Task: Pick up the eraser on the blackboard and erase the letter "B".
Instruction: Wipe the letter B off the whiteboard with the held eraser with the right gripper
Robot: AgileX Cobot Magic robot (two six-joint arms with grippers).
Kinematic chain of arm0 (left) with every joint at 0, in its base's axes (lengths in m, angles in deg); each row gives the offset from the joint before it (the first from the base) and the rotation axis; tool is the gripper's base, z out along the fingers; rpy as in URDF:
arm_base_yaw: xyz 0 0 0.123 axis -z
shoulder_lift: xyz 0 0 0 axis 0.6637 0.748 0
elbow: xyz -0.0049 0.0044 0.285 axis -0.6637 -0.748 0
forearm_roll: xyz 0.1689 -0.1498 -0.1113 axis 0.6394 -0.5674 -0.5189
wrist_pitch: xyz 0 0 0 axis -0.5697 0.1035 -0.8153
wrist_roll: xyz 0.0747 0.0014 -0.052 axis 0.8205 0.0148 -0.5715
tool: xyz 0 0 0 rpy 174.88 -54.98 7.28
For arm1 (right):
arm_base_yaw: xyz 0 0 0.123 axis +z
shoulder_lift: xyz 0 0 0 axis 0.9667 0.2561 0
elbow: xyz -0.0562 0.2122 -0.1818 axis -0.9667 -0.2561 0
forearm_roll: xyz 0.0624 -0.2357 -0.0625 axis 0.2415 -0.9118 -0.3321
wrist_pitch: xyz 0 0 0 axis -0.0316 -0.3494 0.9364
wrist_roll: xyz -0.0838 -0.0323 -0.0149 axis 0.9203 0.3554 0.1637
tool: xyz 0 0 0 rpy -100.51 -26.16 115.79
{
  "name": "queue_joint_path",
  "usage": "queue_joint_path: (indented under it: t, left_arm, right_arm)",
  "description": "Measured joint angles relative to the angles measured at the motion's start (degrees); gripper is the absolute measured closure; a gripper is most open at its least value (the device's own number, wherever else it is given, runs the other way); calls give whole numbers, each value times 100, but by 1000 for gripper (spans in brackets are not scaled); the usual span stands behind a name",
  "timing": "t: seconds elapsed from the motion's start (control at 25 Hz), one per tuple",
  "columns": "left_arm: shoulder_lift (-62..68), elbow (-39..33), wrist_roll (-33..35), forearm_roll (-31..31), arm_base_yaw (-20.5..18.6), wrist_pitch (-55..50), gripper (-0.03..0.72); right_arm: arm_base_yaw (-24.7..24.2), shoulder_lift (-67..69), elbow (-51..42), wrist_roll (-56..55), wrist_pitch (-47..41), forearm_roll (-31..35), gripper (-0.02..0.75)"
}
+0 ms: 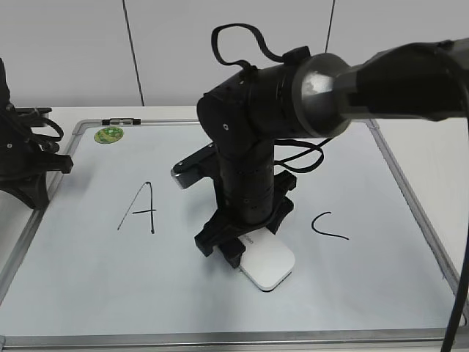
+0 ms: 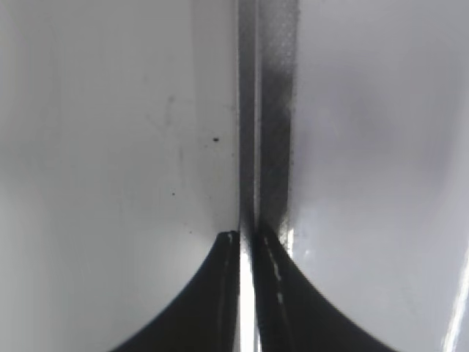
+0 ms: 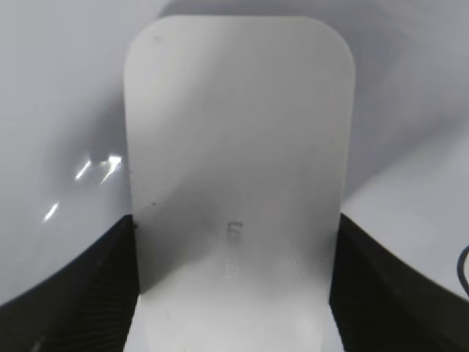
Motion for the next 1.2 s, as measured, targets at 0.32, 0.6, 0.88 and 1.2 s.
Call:
queue_joint_path:
  t: [0.32, 0.6, 0.88, 1.2]
  left_arm:
    - [0, 0, 0, 0, 0, 0, 659]
    - [0, 0, 0, 0, 0, 0, 659]
    - [0, 0, 0, 0, 0, 0, 659]
    - [0, 0, 0, 0, 0, 0, 659]
  right_arm:
    - [-511, 0, 8, -139, -9, -95, 204]
    - [-773, 0, 12, -278, 13, 106, 204]
    - [-730, 0, 12, -22, 357, 947, 204]
    - [-730, 0, 12, 49, 459, 1057, 204]
